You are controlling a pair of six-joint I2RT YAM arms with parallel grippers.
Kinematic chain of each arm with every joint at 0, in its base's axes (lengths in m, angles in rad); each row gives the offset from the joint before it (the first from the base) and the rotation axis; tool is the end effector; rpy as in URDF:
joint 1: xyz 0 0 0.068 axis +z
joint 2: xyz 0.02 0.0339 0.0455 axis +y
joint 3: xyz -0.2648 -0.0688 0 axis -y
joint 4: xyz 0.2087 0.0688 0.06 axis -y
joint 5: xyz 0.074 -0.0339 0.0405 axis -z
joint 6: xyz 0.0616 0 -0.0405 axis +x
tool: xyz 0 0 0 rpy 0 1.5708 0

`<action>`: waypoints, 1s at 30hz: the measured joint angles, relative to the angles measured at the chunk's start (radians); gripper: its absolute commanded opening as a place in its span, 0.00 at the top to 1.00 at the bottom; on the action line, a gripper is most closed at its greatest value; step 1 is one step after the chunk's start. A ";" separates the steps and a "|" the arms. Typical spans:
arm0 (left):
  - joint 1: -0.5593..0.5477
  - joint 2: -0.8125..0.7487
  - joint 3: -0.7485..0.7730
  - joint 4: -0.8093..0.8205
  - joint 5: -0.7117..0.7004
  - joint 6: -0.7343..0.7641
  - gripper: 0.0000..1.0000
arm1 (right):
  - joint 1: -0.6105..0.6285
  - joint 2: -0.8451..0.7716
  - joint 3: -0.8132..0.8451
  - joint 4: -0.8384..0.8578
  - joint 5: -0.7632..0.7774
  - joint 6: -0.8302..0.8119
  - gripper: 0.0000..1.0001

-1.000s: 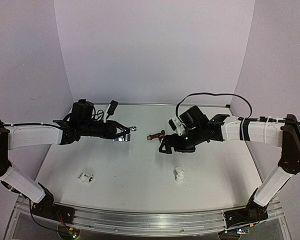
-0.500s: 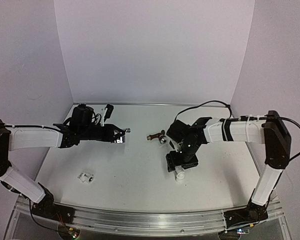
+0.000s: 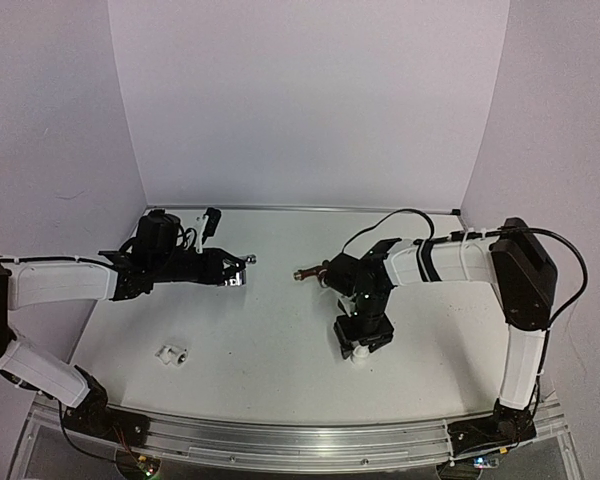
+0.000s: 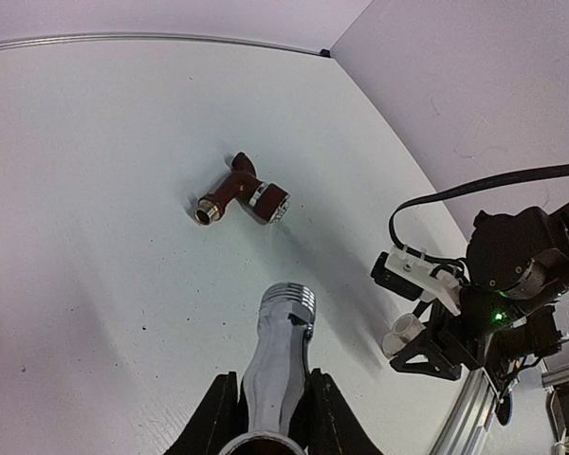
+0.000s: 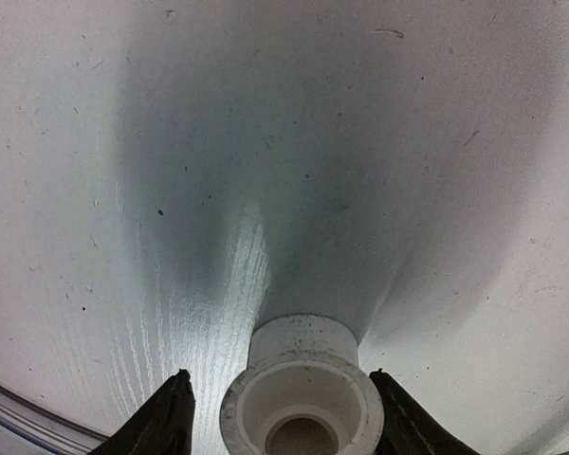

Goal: Install the water faucets

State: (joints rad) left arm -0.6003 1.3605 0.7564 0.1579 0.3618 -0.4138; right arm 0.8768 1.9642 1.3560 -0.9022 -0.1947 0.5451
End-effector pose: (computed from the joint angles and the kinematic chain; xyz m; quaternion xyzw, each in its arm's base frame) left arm 0.2264 -0.1814 0.2465 0.1730 0.8197 -0.3877 0.3845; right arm 0.2052 0.2653 0.1539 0.1671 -0.9807 -0.0932 0.0406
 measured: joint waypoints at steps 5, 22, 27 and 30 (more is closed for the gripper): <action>0.000 0.000 0.000 0.000 0.000 0.004 1.00 | 0.000 0.001 0.025 -0.039 0.006 -0.009 0.47; 0.000 0.000 0.000 0.000 -0.001 0.021 1.00 | 0.000 0.054 0.062 -0.071 0.027 -0.034 0.89; 0.005 -0.006 -0.001 0.000 0.009 0.005 1.00 | 0.000 0.051 0.062 -0.057 0.048 -0.057 1.00; 0.028 -0.020 -0.001 -0.001 0.066 -0.036 1.00 | -0.003 0.020 0.057 0.006 0.054 -0.111 1.00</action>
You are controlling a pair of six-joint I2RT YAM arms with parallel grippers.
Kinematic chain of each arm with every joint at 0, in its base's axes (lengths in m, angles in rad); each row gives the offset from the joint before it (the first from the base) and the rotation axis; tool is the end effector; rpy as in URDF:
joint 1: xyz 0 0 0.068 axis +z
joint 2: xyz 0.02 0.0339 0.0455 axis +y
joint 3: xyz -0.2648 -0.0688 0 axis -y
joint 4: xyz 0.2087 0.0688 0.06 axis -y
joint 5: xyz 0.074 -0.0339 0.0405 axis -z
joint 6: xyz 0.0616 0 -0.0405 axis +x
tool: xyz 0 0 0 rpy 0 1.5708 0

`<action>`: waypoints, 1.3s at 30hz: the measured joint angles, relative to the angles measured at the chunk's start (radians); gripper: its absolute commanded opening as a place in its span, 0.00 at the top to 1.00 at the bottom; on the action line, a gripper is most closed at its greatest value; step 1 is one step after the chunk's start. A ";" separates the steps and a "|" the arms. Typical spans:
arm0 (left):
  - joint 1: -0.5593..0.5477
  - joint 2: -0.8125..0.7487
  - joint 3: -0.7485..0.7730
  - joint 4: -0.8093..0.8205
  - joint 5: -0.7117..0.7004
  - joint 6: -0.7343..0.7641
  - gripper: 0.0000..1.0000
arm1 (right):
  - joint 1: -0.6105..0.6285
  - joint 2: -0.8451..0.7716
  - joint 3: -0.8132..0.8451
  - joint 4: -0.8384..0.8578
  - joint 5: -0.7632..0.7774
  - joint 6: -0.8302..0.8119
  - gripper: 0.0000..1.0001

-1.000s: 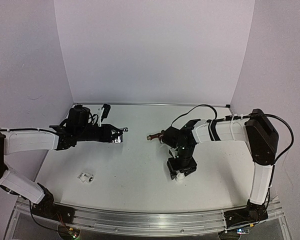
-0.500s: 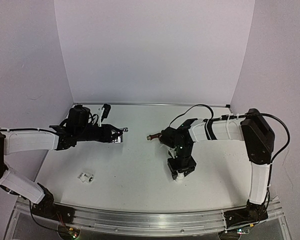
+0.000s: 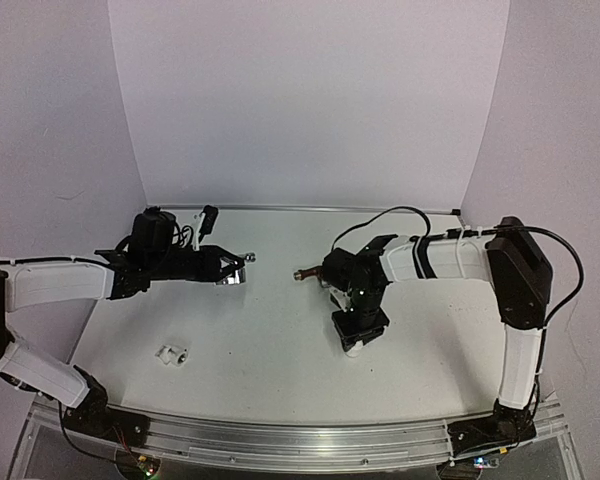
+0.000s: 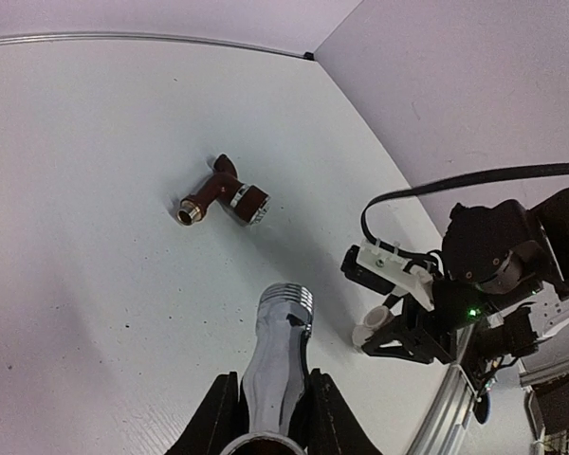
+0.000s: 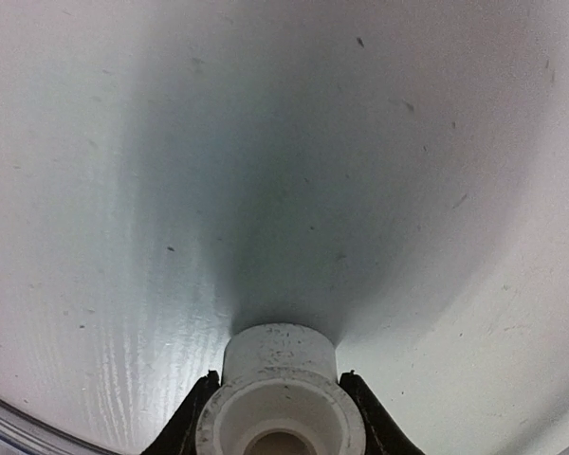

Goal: Install the water faucets

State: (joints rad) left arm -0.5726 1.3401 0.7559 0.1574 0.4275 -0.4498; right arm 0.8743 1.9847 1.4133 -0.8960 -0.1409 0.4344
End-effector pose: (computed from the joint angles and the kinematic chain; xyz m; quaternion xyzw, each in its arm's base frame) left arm 0.2257 -0.1759 0.2524 0.1650 0.8131 -0.4144 0.3741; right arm 0.2169 0.2728 0.1593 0.2209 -0.9714 -0.0872 0.0019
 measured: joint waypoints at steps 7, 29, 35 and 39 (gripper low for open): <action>0.111 -0.032 0.000 0.000 0.226 -0.106 1.00 | -0.047 -0.244 -0.098 0.337 -0.042 -0.176 1.00; 0.129 -0.072 0.196 0.001 0.778 -0.458 1.00 | -0.078 -0.399 -0.174 1.016 -0.563 -0.987 1.00; 0.129 -0.067 0.238 0.001 0.784 -0.544 1.00 | -0.084 -0.385 -0.106 1.035 -0.685 -1.105 1.00; 0.129 -0.063 0.267 0.001 0.784 -0.571 1.00 | -0.088 -0.339 -0.022 1.061 -0.748 -1.131 1.00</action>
State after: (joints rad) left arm -0.4438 1.2772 1.0227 0.1585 1.2114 -1.0208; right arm 0.7860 1.6459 1.3916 0.1653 -0.8886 -0.6969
